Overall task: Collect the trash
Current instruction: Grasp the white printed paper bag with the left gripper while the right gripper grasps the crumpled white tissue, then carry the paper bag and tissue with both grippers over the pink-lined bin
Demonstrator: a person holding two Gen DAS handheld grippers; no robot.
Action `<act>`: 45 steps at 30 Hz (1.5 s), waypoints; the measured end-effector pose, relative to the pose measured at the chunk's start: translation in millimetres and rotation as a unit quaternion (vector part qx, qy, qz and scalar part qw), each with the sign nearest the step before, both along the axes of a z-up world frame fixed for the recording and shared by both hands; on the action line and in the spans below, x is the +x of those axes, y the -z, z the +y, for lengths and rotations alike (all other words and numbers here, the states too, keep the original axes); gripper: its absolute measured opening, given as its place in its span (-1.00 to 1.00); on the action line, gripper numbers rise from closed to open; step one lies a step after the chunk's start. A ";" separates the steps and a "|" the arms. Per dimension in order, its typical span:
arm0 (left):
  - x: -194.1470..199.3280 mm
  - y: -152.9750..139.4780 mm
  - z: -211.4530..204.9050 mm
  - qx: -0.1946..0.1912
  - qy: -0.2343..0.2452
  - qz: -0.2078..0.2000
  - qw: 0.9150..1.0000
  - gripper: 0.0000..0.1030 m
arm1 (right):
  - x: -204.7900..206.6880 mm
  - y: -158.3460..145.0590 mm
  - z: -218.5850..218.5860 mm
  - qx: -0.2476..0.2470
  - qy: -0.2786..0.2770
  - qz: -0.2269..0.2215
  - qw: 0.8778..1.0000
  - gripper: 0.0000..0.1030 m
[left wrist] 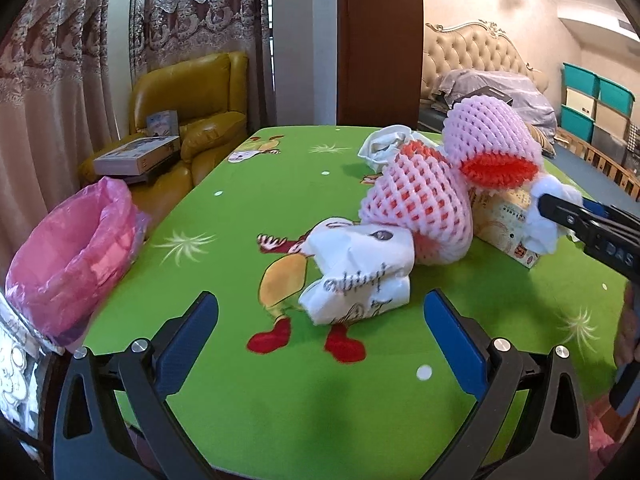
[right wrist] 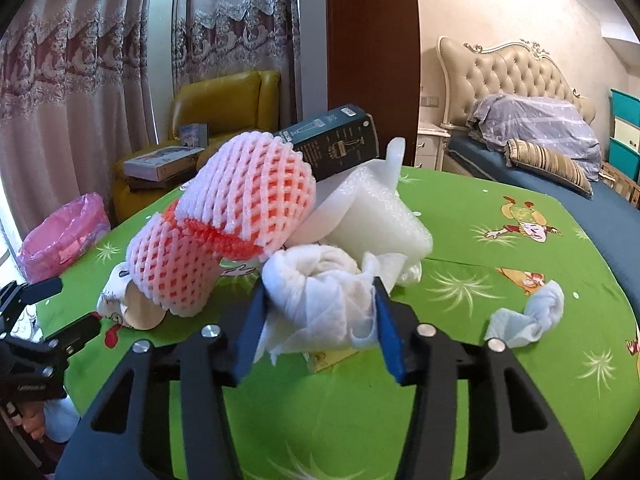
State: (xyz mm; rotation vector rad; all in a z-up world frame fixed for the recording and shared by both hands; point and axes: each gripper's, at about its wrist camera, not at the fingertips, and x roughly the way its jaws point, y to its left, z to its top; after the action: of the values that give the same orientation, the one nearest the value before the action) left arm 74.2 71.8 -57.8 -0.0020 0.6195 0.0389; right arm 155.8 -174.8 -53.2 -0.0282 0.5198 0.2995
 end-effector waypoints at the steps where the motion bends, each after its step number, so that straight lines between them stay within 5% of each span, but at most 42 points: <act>1: 3.6 -0.6 -2.1 -0.001 0.003 -0.002 1.000 0.79 | -0.9 0.1 -1.6 0.002 0.000 -0.001 1.000 -0.12; 6: 22.6 2.0 -16.5 0.008 0.021 0.000 1.000 0.57 | -5.1 1.5 -10.7 0.014 0.004 -0.002 1.000 -0.14; 10: 38.5 12.2 -24.1 0.011 0.030 0.027 0.999 0.04 | -6.6 0.3 -14.5 0.019 0.007 -0.003 1.000 -0.13; 17: 22.5 1.8 -16.3 0.025 0.012 -0.006 1.000 0.00 | -11.5 -9.2 -21.1 0.030 0.012 -0.022 0.999 -0.13; 21: 17.7 -11.0 -3.1 0.026 -0.007 -0.025 0.999 -0.32 | -16.9 -16.5 -19.6 0.032 0.009 -0.039 0.999 -0.13; 28: 12.2 -8.0 -10.3 0.034 0.002 -0.026 0.999 -0.25 | -16.3 -8.4 10.4 0.012 -0.042 -0.021 0.999 -0.14; 29: 11.2 -7.2 -12.7 0.041 0.002 -0.026 0.999 -0.14 | -16.2 -7.6 13.4 0.012 -0.046 -0.019 0.999 -0.14; 31: 11.4 -5.8 -13.8 0.034 0.006 -0.024 0.999 0.42 | -14.8 -6.6 15.7 0.013 -0.048 -0.016 0.999 -0.14; 39: 33.4 18.1 12.3 -0.037 -0.018 0.034 0.999 0.43 | -16.9 -4.4 11.7 0.017 -0.046 -0.010 0.999 -0.14; 42: 30.1 21.8 9.6 -0.032 -0.014 0.036 0.999 0.17 | -17.1 -6.1 8.2 0.021 -0.041 -0.009 0.999 -0.14; 45: 22.9 15.8 6.9 -0.021 -0.013 0.022 0.999 0.15 | -19.4 -8.4 7.0 0.024 -0.046 -0.006 0.999 -0.14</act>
State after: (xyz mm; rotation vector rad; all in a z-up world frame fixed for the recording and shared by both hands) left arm 97.1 78.7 -73.7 -0.0491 0.6634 0.0519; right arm 136.4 -167.8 -44.9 -0.0065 0.4998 0.4014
